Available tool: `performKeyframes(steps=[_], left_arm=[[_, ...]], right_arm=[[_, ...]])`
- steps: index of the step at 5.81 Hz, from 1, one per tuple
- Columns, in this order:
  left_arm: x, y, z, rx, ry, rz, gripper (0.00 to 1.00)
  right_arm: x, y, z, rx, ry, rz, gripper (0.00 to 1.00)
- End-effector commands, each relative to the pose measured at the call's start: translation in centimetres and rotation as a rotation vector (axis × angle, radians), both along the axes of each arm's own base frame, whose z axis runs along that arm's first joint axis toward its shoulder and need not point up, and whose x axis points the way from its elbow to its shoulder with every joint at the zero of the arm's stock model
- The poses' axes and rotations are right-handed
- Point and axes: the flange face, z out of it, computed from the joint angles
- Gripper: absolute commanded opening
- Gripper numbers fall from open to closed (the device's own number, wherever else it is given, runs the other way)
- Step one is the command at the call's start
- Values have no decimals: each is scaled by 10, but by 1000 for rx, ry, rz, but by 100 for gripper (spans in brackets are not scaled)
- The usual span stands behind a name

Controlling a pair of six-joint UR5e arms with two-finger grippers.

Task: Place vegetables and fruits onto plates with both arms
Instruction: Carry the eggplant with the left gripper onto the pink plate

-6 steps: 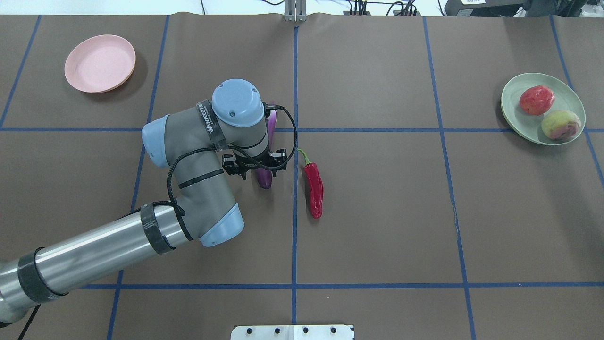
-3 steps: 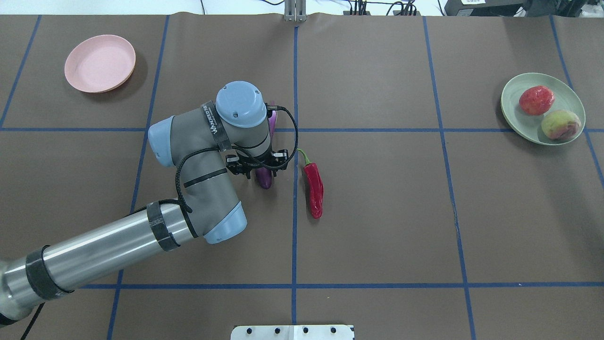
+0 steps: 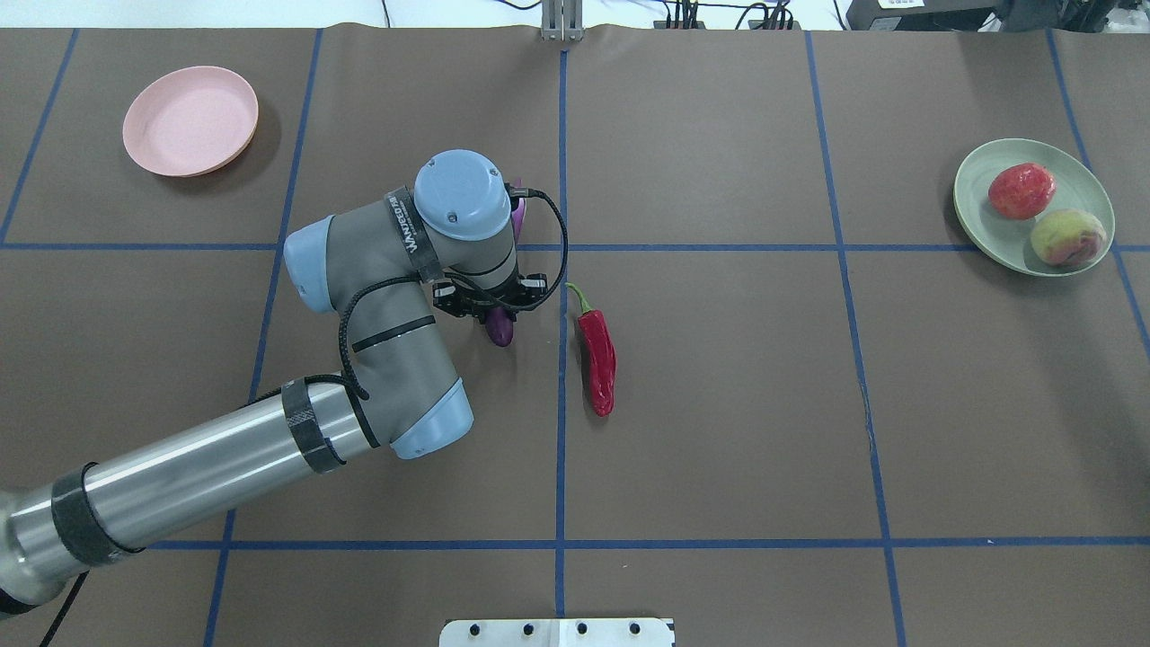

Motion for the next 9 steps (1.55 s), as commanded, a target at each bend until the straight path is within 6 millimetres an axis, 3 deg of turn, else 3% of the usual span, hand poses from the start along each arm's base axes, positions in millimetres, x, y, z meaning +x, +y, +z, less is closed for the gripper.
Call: performKeyframes(steps=[1, 2, 3, 4, 5, 6, 7, 8, 9], left_arm=[[-60, -34, -2, 92, 10, -15, 0], [-111, -67, 38, 124, -27, 13, 0], [-182, -113, 83, 173, -55, 99, 0], [-238, -165, 142, 199, -127, 164, 0], [-288, -208, 214, 198, -212, 245, 0], [-329, -235, 272, 234, -231, 251, 0], [-333, -243, 314, 250, -239, 240, 0], [-333, -245, 315, 241, -240, 235, 37], [-333, -245, 312, 250, -236, 236, 99]], right_arm=[[-2, 0, 0, 0, 0, -5, 100], [0, 0, 0, 2, 0, -3, 100], [-2, 0, 3, -4, 0, -6, 100], [-2, -1, 2, -2, -2, -6, 100], [-2, -1, 1, 1, 0, -6, 100], [-2, -2, -1, 4, 0, -6, 100], [-2, -2, -2, 5, -2, -5, 100], [-2, -3, -2, 7, 0, -6, 100], [-2, -3, -2, 6, -2, -5, 100]])
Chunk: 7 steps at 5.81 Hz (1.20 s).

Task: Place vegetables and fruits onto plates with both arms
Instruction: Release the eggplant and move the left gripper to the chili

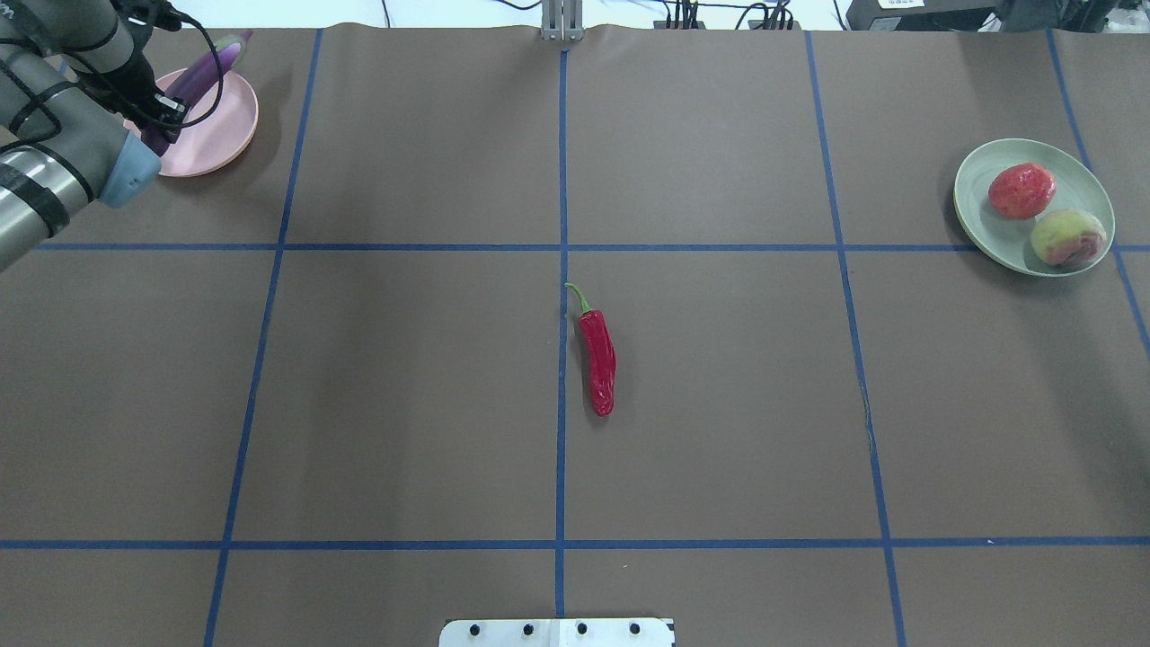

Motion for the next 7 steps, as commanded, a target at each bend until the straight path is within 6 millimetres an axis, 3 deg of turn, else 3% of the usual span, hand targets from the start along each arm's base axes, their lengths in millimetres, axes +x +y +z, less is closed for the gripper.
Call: performKeyframes(steps=[1, 3, 4, 6, 7], left_arm=[[-2, -3, -22, 38, 33, -10, 100], [10, 19, -126, -53, 202, -128, 100], [101, 74, -189, -141, 279, -153, 100], [247, 195, -311, -370, 365, -202, 100], [316, 251, -350, -385, 332, -242, 100]], right_arm=[[0, 0, -1, 3, -1, -1, 100], [0, 0, -1, -1, -6, 1, 100], [-1, 0, 0, -1, -5, -1, 100], [0, 0, -1, 0, -4, 0, 100], [0, 0, -1, 1, -1, 2, 100]])
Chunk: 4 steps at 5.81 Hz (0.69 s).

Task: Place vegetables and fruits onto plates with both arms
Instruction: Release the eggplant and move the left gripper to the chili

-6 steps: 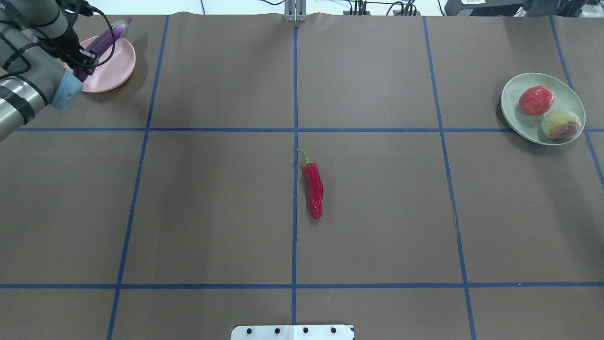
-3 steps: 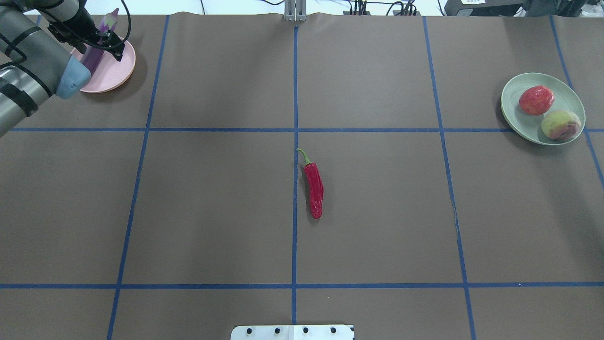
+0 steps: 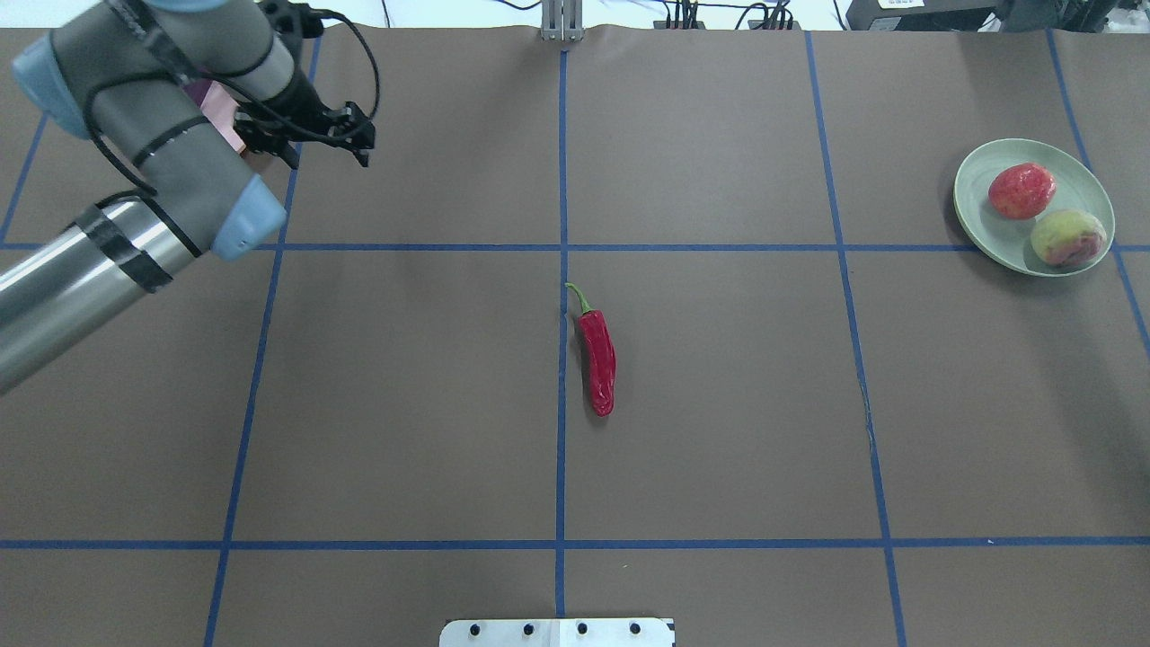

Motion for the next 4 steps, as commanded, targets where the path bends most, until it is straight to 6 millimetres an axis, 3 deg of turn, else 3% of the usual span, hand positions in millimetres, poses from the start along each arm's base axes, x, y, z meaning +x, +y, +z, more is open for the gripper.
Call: performKeyframes(steps=[1, 2, 3, 4], left_arm=[[110, 103, -69, -57, -45, -34, 100], [140, 114, -91, -97, -56, -50, 100], [162, 111, -110, -131, -63, -67, 100], [172, 109, -108, -139, -82, -67, 100]], right_arm=[[0, 0, 0, 1, 2, 0, 100], [1, 0, 0, 0, 4, 0, 100], [1, 0, 0, 1, 4, 1, 100], [1, -1, -1, 1, 4, 3, 100]])
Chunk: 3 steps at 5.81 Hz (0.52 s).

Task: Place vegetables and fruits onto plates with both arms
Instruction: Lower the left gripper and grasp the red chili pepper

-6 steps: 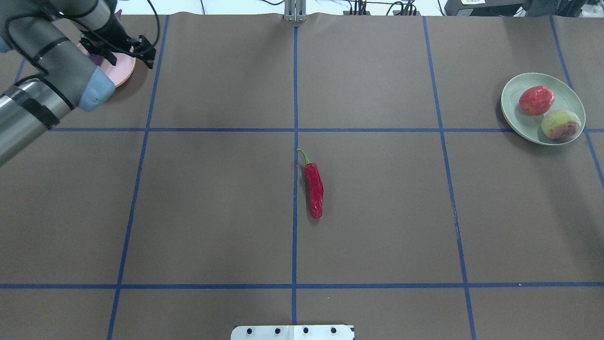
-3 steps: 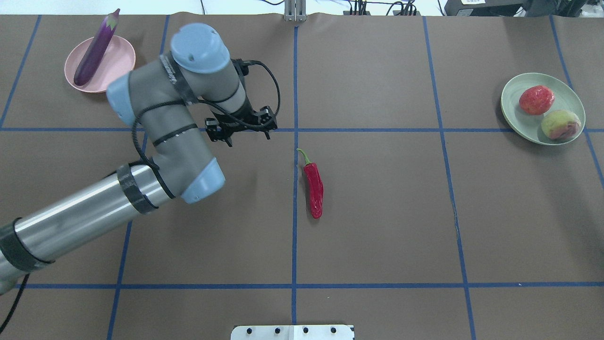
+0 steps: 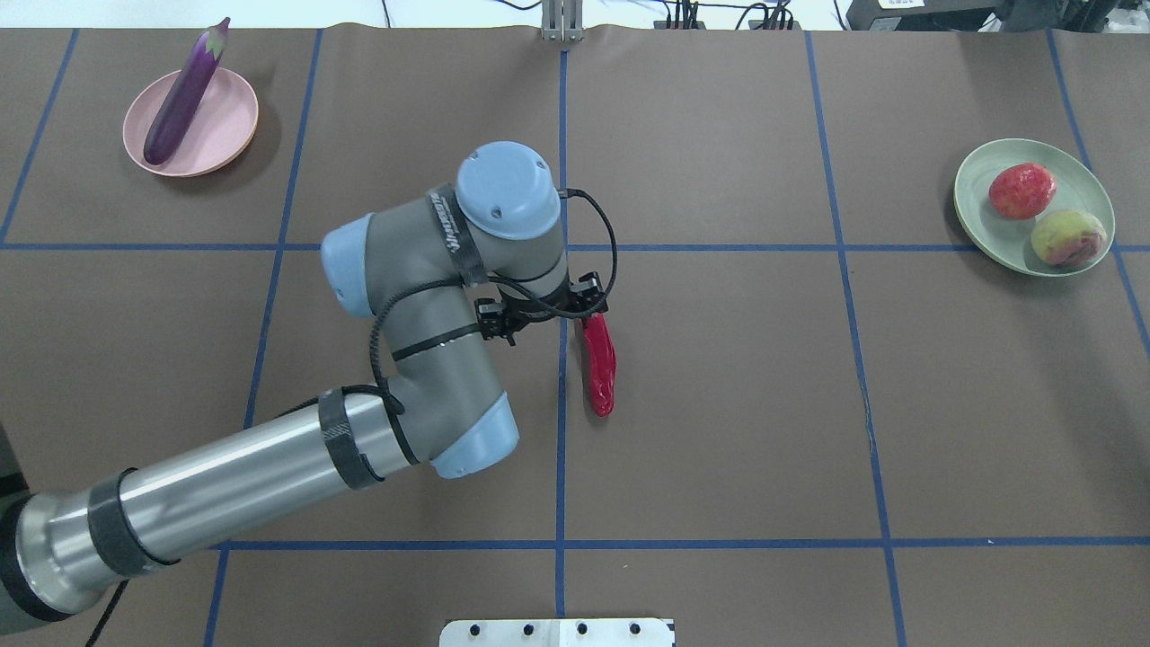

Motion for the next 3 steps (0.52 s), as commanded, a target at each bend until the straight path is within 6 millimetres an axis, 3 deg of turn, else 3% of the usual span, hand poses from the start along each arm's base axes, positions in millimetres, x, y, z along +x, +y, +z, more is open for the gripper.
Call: performKeyframes(steps=[1, 3], left_arm=[[23, 1, 4, 19, -48, -27, 97], [27, 1, 10, 33, -62, -34, 66]], right_arm=[[0, 0, -1, 1, -1, 1, 100], [0, 0, -1, 0, -2, 3, 100]])
